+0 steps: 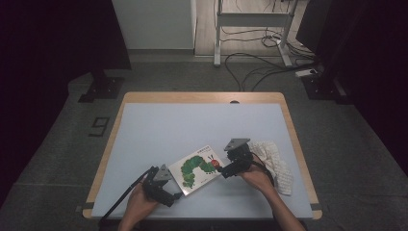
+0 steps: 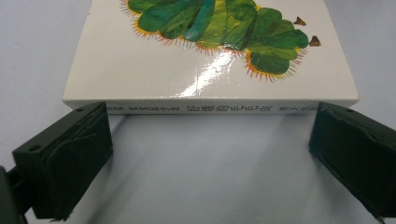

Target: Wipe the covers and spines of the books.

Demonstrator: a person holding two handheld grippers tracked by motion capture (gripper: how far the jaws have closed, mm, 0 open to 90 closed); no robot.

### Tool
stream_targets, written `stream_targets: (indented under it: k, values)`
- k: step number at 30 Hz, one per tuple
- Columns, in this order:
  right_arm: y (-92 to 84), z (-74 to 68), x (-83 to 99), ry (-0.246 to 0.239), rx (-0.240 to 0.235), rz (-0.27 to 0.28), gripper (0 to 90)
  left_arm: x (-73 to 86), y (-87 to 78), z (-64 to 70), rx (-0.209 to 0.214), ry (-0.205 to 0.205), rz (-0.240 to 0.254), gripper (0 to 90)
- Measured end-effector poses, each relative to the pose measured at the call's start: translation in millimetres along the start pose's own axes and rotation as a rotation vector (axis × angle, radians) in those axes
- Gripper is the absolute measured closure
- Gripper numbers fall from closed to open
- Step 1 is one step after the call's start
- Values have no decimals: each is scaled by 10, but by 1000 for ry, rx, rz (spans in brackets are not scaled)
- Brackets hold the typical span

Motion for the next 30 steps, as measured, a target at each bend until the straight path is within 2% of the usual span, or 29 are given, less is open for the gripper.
stream_targets:
  k: [9, 14, 21, 26, 28, 30]
  values:
    - [270, -48, -50, 9, -53, -15, 6, 2, -1, -10, 8, -4, -2, 0]
    - [392, -58, -86, 44, -115, -16, 0, 2, 0, -10, 9, -5, -1, 0]
    - [502, -8, -158, 79, -178, -3, 0, 3, 0, -10, 8, -6, 0, 0]
    - [554, -17, -233, 74, -190, -1, 0, 3, 0, -10, 8, -6, 0, 0]
    - [568, -33, -254, 67, -216, 5, 0, 3, 1, -10, 9, -5, 1, 0]
    - [571, -46, -266, 79, -211, 3, 0, 3, 1, -10, 9, -5, 1, 0]
Point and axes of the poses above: each handheld gripper's, and its own axes: y roughly forward along the jaws, x roughly out of its underside, z roughly to its right, the point moved 2 cm from there along y, roughly forward along the jaws, and after that the axes turned 10 degrees about -z, right-handed, at the moved point
